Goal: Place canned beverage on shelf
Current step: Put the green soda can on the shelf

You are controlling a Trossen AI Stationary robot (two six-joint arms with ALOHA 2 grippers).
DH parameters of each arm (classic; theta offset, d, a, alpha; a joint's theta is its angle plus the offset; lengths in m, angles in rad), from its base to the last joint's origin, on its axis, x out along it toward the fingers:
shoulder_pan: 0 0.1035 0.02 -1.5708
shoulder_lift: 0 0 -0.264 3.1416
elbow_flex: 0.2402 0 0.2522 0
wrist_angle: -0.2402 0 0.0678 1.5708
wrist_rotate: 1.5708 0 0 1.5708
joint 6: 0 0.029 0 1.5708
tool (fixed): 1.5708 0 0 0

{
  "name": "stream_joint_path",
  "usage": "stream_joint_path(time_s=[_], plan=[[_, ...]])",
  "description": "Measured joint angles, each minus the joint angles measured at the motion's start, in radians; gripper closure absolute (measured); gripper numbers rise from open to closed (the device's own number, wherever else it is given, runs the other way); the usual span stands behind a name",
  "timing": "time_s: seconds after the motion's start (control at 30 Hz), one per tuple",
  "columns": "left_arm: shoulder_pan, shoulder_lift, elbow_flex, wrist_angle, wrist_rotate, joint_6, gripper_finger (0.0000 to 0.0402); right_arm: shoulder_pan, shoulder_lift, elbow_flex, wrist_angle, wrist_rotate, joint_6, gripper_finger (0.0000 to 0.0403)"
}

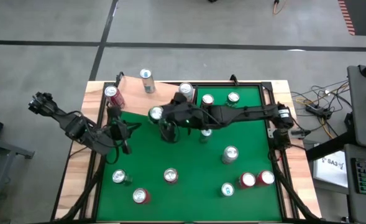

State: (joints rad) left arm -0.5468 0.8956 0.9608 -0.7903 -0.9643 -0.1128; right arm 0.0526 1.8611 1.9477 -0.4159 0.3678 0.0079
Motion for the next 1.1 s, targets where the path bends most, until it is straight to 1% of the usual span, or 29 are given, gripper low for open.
stream_joint_path(time_s=[0.23,0.53,0.83,0.97,1.1], plan=[[0.000,-0.077,-0.039,-0.058,-0.021,-0.032,0.0402,-0.053,0.062,0.115,-0.100,-0.001,0.017,0.0122],[0.000,-0.178,-0.081,-0.040,-0.024,-0.032,0.0402,-0.093,0.153,0.220,-0.151,-0.003,-0.002,0.0121],[0.000,-0.290,-0.198,0.122,-0.019,0.145,0.0402,-0.125,0.219,0.314,-0.247,-0.001,0.016,0.0120],[0.000,-0.338,-0.222,0.151,0.012,0.181,0.0402,-0.130,0.236,0.340,-0.311,-0.002,0.016,0.0120],[0.000,-0.374,-0.236,0.160,0.015,0.187,0.0402,-0.133,0.236,0.340,-0.335,-0.004,0.025,0.0120]])
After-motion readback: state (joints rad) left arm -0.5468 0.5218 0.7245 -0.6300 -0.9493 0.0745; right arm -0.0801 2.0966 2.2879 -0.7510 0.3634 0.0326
